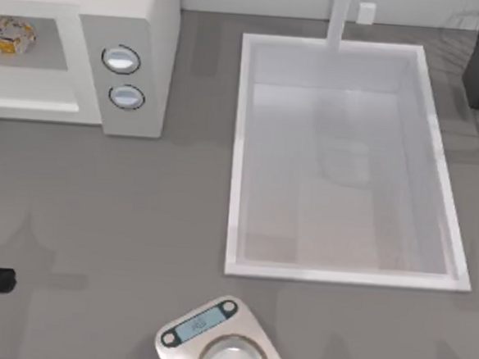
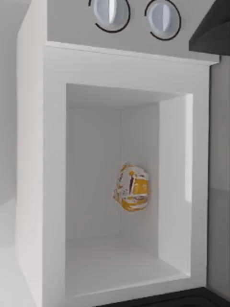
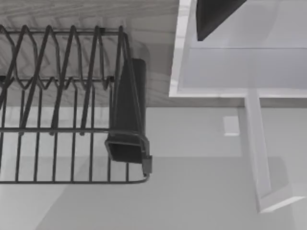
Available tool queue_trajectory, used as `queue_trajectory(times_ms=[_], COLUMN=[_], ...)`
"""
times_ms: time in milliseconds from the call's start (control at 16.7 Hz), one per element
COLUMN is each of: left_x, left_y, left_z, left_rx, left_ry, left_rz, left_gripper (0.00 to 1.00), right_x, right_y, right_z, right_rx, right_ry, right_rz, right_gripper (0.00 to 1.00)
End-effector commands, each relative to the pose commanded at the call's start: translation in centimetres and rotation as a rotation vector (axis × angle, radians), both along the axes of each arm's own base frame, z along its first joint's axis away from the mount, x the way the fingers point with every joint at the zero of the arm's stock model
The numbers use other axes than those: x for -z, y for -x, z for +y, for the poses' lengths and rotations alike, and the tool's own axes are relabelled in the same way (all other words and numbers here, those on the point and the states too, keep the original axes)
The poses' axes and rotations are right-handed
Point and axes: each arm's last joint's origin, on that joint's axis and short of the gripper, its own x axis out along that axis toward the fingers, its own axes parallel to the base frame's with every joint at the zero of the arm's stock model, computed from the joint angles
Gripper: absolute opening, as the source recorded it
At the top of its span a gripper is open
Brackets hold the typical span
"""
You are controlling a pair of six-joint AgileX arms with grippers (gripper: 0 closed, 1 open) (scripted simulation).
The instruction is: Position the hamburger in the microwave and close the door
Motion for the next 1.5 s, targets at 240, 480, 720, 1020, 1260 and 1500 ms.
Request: queue_trajectory(times_ms=[240,480,720,1020,1260,1500], left_x=[-0.2,-0.5,-0.9,-1.1,-1.6,-5.3], left_y=[0.2,0.5,0.9,1.1,1.2,1.5], left_z=[0.5,1.5,2.4,2.6,2.8,3.5], left_rx=[0.000,0.005,0.000,0.000,-0.011,-0.052], left_ry=[-0.001,-0.001,0.001,0.000,-0.019,-0.106], left_rz=[0.000,0.008,0.004,0.000,0.018,0.106], left_gripper=[0.00,0.00,0.00,0.00,0.00,0.00], right_x=[0.0,0.0,0.0,0.0,0.0,0.0], right_y=[0.0,0.0,0.0,0.0,0.0,0.0], right_z=[0.0,0.0,0.0,0.0,0.0,0.0], right_rx=[0.000,0.000,0.000,0.000,0.000,0.000], right_ry=[0.000,0.000,0.000,0.000,0.000,0.000], right_rz=[0.000,0.000,0.000,0.000,0.000,0.000], right_gripper=[1.00,1.00,1.00,1.00,1.00,1.00])
